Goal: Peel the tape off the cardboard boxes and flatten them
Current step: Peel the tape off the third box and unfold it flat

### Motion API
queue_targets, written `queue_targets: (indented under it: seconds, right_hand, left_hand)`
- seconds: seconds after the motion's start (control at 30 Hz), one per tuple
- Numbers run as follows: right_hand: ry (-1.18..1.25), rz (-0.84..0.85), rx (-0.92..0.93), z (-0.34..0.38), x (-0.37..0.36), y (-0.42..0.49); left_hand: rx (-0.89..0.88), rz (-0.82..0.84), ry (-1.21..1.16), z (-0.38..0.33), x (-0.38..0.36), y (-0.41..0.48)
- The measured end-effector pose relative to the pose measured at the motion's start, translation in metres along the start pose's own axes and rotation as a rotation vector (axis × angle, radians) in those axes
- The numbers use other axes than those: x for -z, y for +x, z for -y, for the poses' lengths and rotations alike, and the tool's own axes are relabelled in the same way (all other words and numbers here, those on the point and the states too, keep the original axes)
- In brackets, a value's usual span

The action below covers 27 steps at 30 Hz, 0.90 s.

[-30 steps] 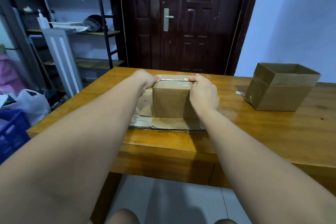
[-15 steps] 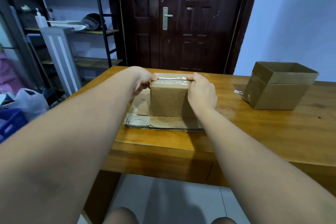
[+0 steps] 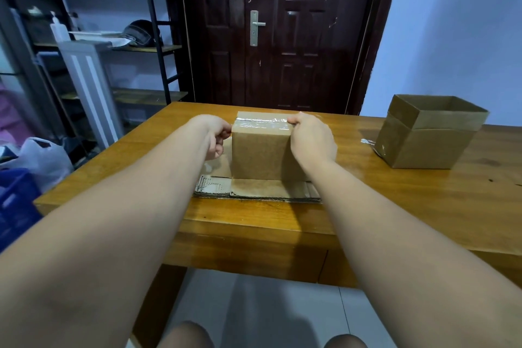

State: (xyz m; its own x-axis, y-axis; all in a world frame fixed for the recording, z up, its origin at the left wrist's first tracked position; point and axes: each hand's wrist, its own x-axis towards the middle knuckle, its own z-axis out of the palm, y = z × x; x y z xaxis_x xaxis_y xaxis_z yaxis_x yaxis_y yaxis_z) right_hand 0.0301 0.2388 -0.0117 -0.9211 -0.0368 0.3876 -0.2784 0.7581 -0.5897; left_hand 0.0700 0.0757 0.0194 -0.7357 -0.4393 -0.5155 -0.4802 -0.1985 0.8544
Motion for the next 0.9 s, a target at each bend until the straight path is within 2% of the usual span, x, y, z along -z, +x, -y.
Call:
queue_targets:
  seconds: [0.2,0.3,0.37,0.5,0.6,0.73,0.9]
  right_hand:
    - [-0.022,-0.013,0.007,0.001,-0.002,0.000]
    - [-0.018,-0.032,0.039,0.000,-0.004,0.000]
    - [-0.025,-0.035,0.041,0.000,-0.004,0.000]
    - [-0.039,-0.028,0.029,0.001,0.000,0.000]
    - [-0.065,-0.001,0.004,0.003,0.003,0.000]
    - [-0.075,0.014,-0.001,0.004,0.007,-0.001]
    - [-0.075,0.023,-0.005,0.005,0.008,-0.003]
  left_hand:
    - [0.101,0.071,-0.324,0.004,-0.001,0.001]
    - [0.119,0.056,-0.366,0.006,-0.003,0.004]
    - [0.105,0.029,-0.302,0.007,-0.004,0.002]
    - [-0.016,-0.048,-0.099,0.006,-0.011,0.002]
    - [-0.114,-0.081,-0.064,0.008,-0.018,0.003]
    - [-0.230,-0.118,-0.140,0.013,-0.018,0.007]
    - [-0.391,-0.158,-0.382,0.022,-0.016,0.012]
